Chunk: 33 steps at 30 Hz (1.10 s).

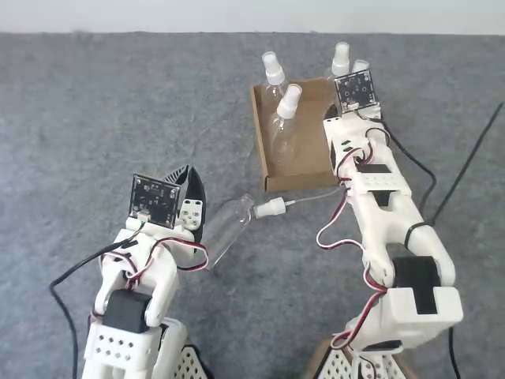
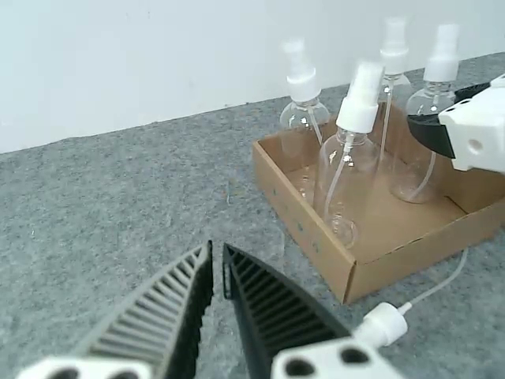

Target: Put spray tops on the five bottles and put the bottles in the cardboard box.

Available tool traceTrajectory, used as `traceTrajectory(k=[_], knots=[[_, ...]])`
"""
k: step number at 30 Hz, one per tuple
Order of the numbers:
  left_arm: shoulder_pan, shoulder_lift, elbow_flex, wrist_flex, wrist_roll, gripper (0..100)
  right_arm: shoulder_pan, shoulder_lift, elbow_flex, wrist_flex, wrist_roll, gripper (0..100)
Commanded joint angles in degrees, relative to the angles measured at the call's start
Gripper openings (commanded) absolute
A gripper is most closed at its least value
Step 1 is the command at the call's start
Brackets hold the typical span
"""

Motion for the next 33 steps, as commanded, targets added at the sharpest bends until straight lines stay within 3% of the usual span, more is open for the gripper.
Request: traceTrajectory(k=[1, 12, 22, 33], knots=[[-0.53, -0.79, -0.48, -1.23, -0.09, 1, -0.31, -1.01, -3.78, 0.48, 0.79, 27.3], [-0.53, -0.79, -0.48, -1.23, -0.09, 1, -0.57, -1.36, -5.1, 1.27, 0.97, 27.9], [-0.62, -0.88, -0.48, -1.23, -0.09, 1, -0.48, -1.45, -16.53, 15.34, 0.88, 28.1], [-0.62, -0.88, -0.48, -1.23, -0.09, 1, -0.4, -1.54, -22.68, 23.78, 1.23, 28.1]])
